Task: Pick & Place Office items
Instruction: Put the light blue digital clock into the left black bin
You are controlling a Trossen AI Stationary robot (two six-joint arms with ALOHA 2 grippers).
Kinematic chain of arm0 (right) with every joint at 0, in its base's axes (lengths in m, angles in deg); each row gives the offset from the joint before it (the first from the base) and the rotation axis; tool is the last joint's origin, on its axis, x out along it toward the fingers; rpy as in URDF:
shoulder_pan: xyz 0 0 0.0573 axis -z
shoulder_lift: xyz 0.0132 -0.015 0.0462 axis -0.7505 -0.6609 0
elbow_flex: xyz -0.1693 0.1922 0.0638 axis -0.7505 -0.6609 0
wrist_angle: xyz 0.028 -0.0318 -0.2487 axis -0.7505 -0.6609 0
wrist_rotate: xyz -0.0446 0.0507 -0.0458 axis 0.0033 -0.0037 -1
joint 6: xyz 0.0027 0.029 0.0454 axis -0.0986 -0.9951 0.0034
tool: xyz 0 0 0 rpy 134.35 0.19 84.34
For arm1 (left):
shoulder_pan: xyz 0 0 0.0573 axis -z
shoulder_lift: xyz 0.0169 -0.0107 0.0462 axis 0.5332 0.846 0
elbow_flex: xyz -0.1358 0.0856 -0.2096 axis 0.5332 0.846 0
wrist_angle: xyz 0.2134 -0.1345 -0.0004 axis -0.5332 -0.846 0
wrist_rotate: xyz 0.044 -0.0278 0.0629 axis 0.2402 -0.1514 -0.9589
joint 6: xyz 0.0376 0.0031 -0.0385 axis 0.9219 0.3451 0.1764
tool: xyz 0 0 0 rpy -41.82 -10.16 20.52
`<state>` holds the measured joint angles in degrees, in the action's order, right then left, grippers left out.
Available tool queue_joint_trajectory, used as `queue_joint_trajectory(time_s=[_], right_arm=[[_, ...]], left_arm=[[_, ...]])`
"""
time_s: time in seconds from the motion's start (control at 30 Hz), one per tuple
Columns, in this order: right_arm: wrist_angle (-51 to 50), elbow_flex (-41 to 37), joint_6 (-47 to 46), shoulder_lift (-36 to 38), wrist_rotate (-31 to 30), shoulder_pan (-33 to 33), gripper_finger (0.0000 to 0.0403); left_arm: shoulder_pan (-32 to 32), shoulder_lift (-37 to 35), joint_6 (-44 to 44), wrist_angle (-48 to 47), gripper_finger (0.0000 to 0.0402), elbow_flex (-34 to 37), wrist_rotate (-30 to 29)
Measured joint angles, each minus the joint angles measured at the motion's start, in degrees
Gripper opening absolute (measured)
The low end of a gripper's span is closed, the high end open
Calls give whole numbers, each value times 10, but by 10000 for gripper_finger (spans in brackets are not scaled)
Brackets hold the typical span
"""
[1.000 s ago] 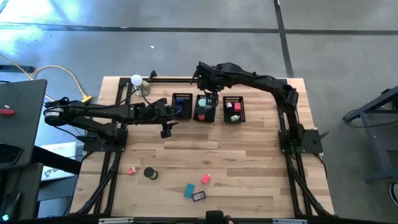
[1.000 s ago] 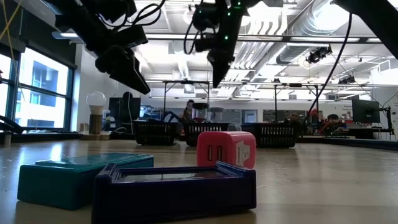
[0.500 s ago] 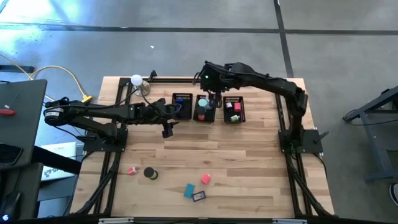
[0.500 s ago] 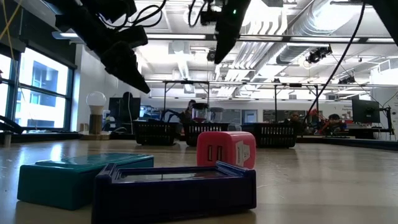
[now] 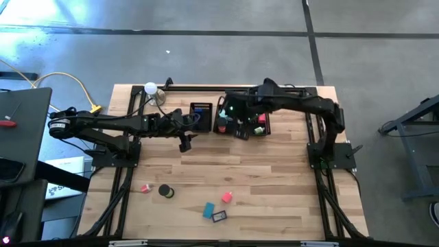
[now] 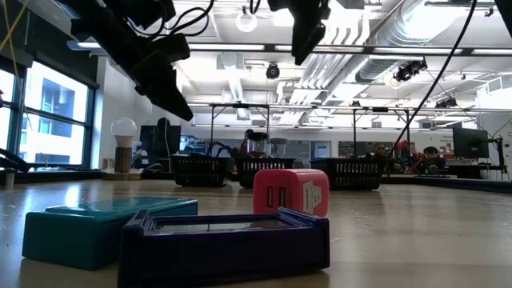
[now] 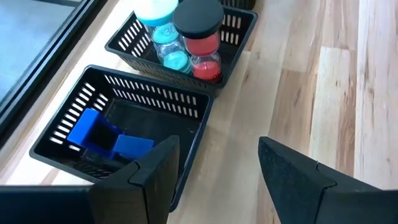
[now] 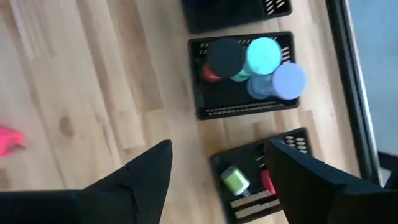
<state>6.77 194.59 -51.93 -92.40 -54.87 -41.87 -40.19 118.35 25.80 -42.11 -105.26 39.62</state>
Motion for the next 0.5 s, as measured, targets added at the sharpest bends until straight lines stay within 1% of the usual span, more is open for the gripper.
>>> queue_joint_trajectory(time_s=[0.17,0.4,0.5], right_arm=[[1,0,-57,0,-9,-50,244],[-24,0,-164,0,-91,-132,244],[-30,0,-215,0,-134,-180,244]], left_arm=[[0,0,-24,5,211,0,0],[0,0,-59,19,211,0,0],[0,0,-45,36,211,0,12]])
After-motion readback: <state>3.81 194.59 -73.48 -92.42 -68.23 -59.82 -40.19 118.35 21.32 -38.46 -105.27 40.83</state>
